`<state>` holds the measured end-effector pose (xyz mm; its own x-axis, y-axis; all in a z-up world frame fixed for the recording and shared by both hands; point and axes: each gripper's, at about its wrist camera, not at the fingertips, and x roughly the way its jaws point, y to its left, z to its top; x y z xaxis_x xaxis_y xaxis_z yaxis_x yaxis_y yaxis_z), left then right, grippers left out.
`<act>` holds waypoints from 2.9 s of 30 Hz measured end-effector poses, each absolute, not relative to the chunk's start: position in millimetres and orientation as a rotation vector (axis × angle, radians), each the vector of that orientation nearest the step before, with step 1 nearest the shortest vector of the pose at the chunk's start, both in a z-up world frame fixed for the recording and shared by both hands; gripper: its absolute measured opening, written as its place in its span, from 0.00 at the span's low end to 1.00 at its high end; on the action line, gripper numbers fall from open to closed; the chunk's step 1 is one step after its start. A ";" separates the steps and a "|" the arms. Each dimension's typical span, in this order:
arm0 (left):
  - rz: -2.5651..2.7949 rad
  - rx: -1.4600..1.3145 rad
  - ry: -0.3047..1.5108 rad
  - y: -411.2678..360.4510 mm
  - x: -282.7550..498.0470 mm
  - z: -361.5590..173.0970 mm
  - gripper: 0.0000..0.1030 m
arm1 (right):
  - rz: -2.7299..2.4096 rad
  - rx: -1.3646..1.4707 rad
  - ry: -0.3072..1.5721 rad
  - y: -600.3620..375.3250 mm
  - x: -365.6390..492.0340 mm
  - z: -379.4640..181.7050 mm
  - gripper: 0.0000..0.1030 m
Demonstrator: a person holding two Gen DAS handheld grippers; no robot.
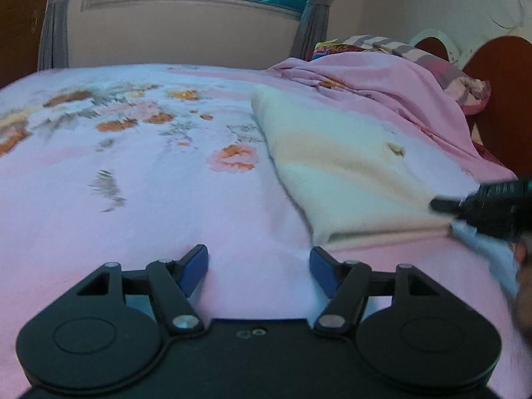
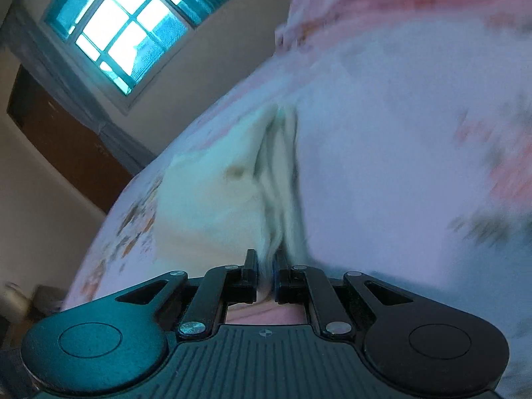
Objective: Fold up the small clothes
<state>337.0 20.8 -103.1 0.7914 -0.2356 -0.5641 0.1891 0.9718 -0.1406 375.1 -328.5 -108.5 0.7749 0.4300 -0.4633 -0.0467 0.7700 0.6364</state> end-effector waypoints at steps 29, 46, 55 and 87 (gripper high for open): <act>0.040 -0.189 0.617 113.4 408.9 -107.3 0.66 | 0.317 0.414 0.606 -299.4 471.2 -103.5 0.12; 0.032 -0.150 0.621 109.6 409.4 -108.1 0.70 | 0.355 0.397 0.628 -306.6 470.1 -100.7 0.08; 0.042 -0.099 0.627 100.6 410.0 -108.3 0.71 | 0.268 0.427 0.675 -312.5 474.0 -119.1 0.06; -0.037 0.011 0.641 51.4 428.5 -109.9 0.72 | 0.307 0.362 0.653 -301.4 500.5 -105.2 0.24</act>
